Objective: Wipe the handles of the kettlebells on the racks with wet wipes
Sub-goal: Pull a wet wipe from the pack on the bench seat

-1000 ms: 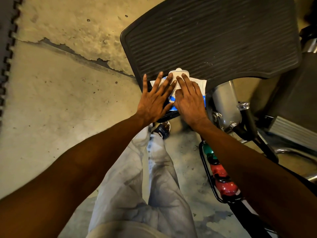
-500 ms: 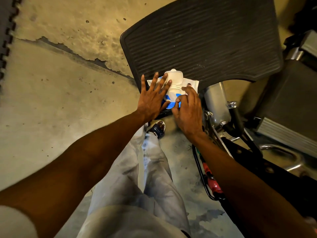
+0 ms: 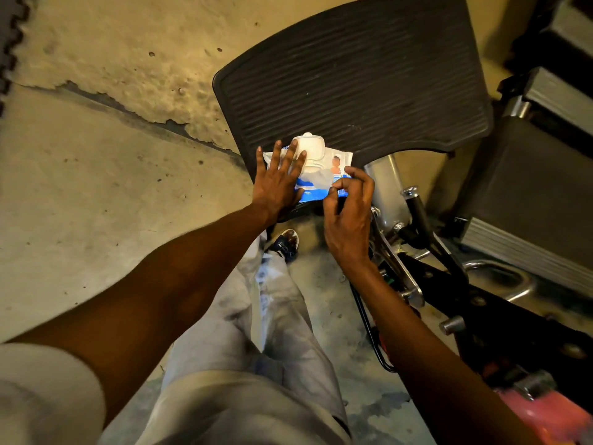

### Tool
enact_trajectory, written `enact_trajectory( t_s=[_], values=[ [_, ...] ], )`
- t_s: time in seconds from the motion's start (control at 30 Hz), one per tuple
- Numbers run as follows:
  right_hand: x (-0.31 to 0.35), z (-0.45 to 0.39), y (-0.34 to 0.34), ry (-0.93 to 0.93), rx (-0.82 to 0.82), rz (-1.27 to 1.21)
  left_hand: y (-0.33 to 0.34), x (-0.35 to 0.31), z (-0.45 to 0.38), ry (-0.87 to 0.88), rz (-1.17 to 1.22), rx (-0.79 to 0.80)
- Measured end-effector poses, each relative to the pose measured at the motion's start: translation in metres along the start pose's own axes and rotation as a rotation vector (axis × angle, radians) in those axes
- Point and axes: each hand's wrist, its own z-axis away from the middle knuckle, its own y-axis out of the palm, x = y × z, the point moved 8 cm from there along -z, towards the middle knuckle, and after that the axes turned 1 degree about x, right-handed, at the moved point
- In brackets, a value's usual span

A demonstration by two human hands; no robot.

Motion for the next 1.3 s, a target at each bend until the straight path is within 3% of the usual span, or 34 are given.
enact_trajectory(
  t_s=[0.27,0.43,0.5,0.77,0.87,1.1,1.3],
  values=[
    [0.023,0.005,-0.034,0.127,-0.107,-0.201,-0.025,-0.007,0.020,0.018,0.146,0.020],
    [0.020,0.010,-0.050,0.422,-0.105,-0.557,-0.056,-0.009,0.046,0.046,0.873,-0.022],
    [0.019,0.013,-0.054,0.490,-0.103,-0.656,-0.078,-0.014,0.056,0.053,1.017,-0.013],
    [0.002,0.031,-0.069,0.657,-0.201,-0.693,-0.139,-0.027,0.093,0.019,0.982,0.075],
    [0.000,0.040,-0.072,0.713,-0.197,-0.669,-0.147,-0.027,0.107,0.001,1.011,0.021],
    [0.000,0.044,-0.079,0.626,-0.135,-0.473,-0.163,-0.016,0.134,-0.066,1.052,-0.158],
    [0.004,0.050,-0.082,0.698,-0.089,-0.556,-0.173,-0.013,0.144,-0.077,1.096,-0.168]
  ],
)
